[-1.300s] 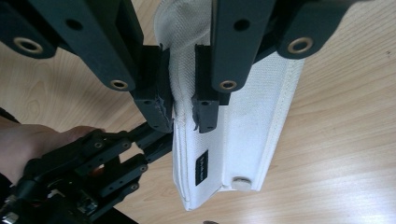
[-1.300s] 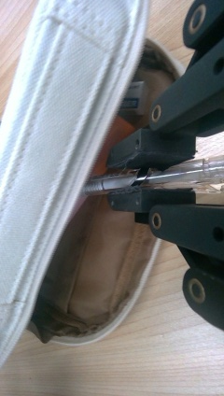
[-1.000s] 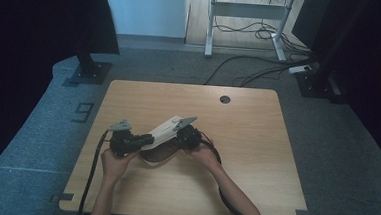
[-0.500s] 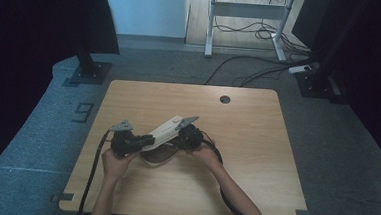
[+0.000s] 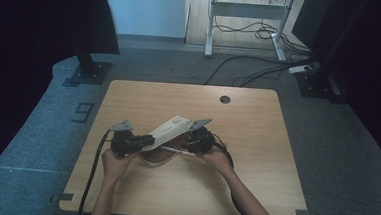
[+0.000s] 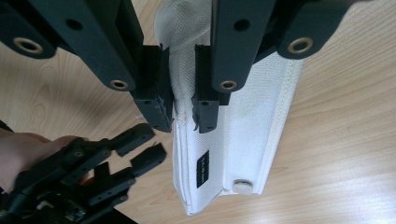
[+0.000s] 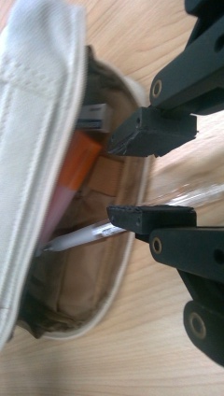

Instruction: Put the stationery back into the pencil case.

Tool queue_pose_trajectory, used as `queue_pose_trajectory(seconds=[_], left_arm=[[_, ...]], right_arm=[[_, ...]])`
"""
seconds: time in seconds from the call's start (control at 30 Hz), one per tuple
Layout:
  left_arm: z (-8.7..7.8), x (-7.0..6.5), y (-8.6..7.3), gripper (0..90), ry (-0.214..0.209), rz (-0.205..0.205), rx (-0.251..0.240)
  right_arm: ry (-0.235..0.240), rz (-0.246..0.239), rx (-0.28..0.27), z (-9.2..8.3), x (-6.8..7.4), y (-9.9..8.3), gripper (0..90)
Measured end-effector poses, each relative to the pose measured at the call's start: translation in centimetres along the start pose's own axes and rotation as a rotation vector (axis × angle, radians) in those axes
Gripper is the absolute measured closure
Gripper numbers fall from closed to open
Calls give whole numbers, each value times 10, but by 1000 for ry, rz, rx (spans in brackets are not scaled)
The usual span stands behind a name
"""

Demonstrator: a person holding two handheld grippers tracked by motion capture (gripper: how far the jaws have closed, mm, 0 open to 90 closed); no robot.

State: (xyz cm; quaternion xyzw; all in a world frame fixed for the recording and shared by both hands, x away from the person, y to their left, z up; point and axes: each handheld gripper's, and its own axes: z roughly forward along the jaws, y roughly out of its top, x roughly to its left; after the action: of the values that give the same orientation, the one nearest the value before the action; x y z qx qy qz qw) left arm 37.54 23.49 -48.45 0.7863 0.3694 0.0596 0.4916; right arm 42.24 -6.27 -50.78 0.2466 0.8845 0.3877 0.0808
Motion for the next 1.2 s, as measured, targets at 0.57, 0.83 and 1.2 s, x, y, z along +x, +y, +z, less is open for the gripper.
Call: queue_pose_trajectory(seconds=[0.57,0.83,1.2], left_arm=[[0,1,-1,778,-1,-5,1],[0,1,-1,777,-3,-6,1],[1,1,-1,778,-6,-6,3]], right_arm=[[7,39,54,-13,1,-48,701],[-2,17,67,-10,2,-52,785],[-3,-32,69,-1,6,-44,869]])
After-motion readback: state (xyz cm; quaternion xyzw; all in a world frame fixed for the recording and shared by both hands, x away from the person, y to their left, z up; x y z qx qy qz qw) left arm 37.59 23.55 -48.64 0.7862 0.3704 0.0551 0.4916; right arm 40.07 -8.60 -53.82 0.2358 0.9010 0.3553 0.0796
